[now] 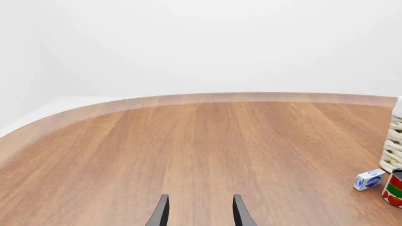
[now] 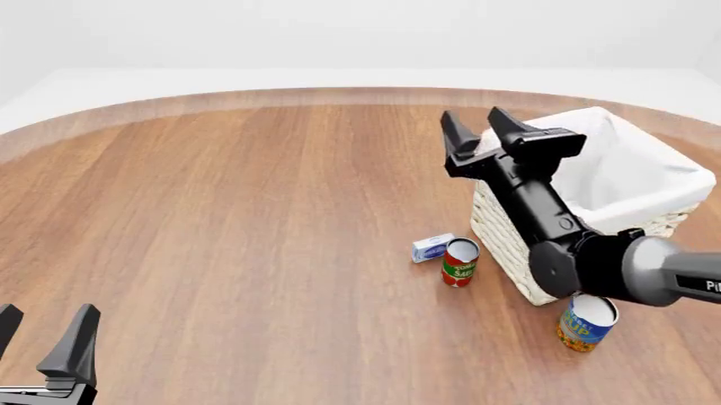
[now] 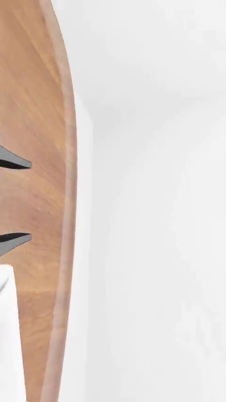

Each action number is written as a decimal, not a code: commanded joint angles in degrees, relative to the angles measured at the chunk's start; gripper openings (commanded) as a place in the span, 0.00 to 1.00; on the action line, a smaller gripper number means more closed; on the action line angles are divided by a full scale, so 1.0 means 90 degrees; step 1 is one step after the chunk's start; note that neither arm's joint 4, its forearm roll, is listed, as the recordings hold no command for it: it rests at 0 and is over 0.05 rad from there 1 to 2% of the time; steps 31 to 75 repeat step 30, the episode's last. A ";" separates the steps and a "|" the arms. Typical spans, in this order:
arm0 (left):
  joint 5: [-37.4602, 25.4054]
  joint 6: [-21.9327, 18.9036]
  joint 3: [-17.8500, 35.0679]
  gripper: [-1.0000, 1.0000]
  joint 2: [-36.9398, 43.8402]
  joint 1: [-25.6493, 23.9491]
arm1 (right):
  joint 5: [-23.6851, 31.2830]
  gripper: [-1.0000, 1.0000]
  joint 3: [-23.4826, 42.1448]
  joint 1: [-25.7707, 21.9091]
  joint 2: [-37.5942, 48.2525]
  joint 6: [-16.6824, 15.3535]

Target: Pick up the ketchup, and put it in the basket.

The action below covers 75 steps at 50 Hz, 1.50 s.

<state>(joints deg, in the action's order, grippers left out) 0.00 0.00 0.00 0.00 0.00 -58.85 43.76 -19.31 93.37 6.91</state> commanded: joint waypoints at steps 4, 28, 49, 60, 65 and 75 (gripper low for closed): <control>0.0000 0.0000 0.0000 1.00 0.0000 0.0000 | -0.0189 1.00 0.0131 -0.1560 0.0195 -0.0097; 0.0000 0.0000 0.0000 1.00 0.0000 0.0000 | -0.1227 1.00 -0.0589 -0.3423 0.1375 -0.0830; 0.0000 0.0000 0.0000 1.00 0.0000 0.0000 | -0.1227 1.00 -0.0561 -0.3597 0.1615 -0.0800; 0.0000 0.0000 0.0000 1.00 0.0000 0.0000 | -0.1227 1.00 -0.0561 -0.3597 0.1615 -0.0800; 0.0000 0.0000 0.0000 1.00 0.0000 0.0000 | -0.1227 1.00 -0.0561 -0.3597 0.1615 -0.0800; 0.0000 0.0000 0.0000 1.00 0.0000 0.0000 | -0.1227 1.00 -0.0561 -0.3597 0.1615 -0.0800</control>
